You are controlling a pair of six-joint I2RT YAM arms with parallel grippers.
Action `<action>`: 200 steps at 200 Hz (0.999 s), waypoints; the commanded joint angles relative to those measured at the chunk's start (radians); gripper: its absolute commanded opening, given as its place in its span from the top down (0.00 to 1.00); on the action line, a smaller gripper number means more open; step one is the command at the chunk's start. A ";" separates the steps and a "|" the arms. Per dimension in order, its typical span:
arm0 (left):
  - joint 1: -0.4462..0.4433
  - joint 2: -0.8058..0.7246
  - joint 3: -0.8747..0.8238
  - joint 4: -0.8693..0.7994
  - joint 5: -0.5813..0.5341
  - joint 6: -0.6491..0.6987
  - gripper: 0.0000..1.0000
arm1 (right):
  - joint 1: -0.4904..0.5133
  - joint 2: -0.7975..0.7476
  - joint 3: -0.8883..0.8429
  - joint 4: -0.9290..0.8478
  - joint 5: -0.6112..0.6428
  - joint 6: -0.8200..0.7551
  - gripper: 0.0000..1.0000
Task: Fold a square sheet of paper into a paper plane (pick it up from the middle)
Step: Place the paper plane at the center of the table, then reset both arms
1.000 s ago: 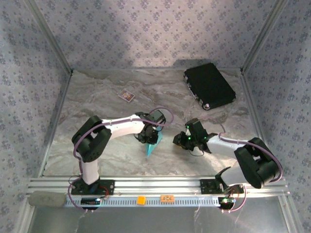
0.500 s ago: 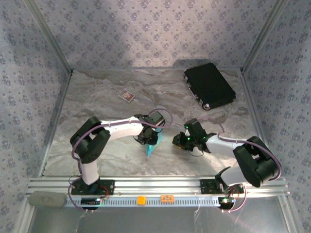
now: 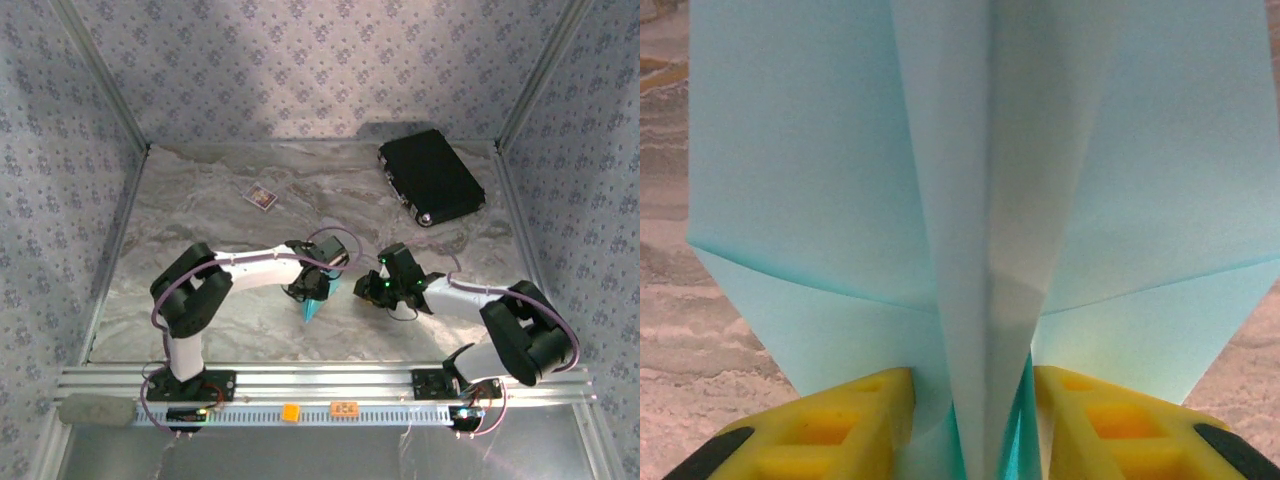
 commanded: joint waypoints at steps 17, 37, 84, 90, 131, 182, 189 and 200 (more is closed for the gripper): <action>-0.005 0.046 0.013 -0.048 -0.068 -0.061 0.63 | -0.001 -0.056 0.029 -0.065 0.043 -0.036 0.75; -0.005 0.034 0.026 -0.078 -0.070 -0.082 0.62 | -0.003 -0.069 0.030 -0.070 0.044 -0.040 0.75; -0.010 -0.017 0.062 -0.104 -0.075 -0.113 0.58 | -0.021 -0.103 0.047 -0.122 0.059 -0.076 0.74; -0.008 -0.022 0.066 -0.105 -0.069 -0.119 0.57 | -0.024 -0.107 0.049 -0.129 0.059 -0.080 0.74; -0.010 -0.051 0.069 -0.102 -0.057 -0.139 0.55 | -0.047 -0.135 0.053 -0.149 0.058 -0.091 0.73; -0.010 -0.161 0.040 -0.093 -0.090 -0.129 0.50 | -0.087 -0.180 0.070 -0.209 0.082 -0.136 0.72; -0.009 -0.192 0.029 -0.081 -0.108 -0.124 0.48 | -0.097 -0.201 0.085 -0.241 0.104 -0.159 0.71; -0.008 -0.249 0.008 -0.068 -0.158 -0.106 0.46 | -0.117 -0.247 0.117 -0.321 0.170 -0.210 0.65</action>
